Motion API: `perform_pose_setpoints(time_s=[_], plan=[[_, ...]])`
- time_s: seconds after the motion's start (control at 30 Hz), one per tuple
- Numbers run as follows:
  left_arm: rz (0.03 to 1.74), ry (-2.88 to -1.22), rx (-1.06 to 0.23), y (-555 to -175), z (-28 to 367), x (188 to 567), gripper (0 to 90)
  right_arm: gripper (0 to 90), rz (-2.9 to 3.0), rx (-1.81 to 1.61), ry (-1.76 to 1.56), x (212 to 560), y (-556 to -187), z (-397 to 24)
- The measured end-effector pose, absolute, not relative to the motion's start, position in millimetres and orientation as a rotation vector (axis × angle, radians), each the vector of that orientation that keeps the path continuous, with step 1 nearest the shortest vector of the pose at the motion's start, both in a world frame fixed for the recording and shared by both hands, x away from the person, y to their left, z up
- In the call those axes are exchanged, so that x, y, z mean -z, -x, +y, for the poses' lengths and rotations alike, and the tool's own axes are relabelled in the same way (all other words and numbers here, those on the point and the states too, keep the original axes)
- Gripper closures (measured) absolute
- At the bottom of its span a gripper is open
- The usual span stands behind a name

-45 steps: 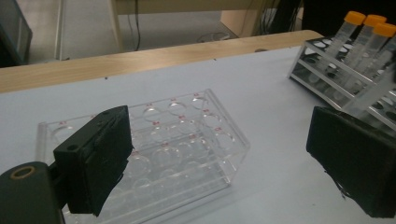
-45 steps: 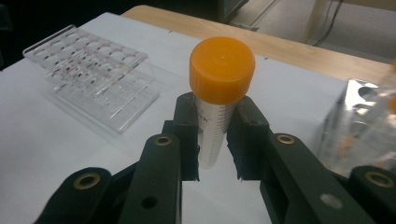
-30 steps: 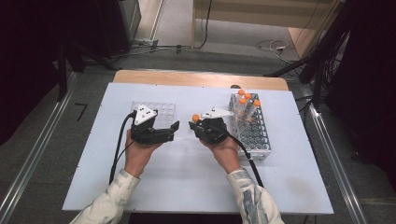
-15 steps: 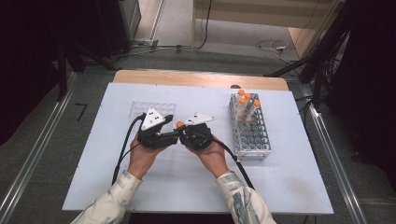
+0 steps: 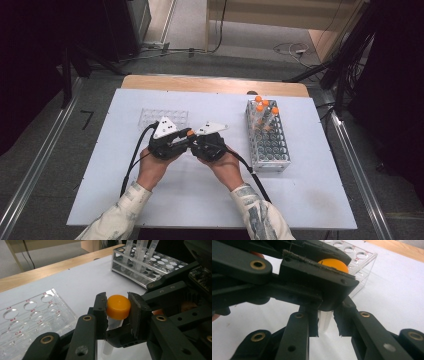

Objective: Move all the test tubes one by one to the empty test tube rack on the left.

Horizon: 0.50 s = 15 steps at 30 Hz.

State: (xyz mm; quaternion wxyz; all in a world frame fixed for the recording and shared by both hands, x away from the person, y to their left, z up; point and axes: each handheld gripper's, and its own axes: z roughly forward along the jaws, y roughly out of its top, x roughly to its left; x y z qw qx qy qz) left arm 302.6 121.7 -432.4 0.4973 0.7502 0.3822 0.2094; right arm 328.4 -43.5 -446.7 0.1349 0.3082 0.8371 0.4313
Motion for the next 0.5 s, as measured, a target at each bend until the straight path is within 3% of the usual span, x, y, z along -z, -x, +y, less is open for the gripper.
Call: perform_pose_setpoints(time_s=[0.1,0.17,0.27,0.3,0.5], plan=[[0.926,-1.806,-0.508,-302,123,431,70.4,70.6,2.422,-1.258,-0.89,446,-328,-44],[0.935,-1.788,-0.513,-303,127,429,70.5,59.6,2.419,-1.271,-0.891,445,-329,-45],[0.943,-1.778,-0.513,-303,131,428,70.5,52.9,2.419,-1.259,-0.898,445,-330,-46],[0.948,-1.77,-0.512,-304,133,427,70.5,45.5,2.416,-1.238,-0.912,446,-331,-48],[0.976,-1.725,-0.506,-306,146,421,70.5,34.3,2.388,-1.223,-0.959,448,-334,-53]])
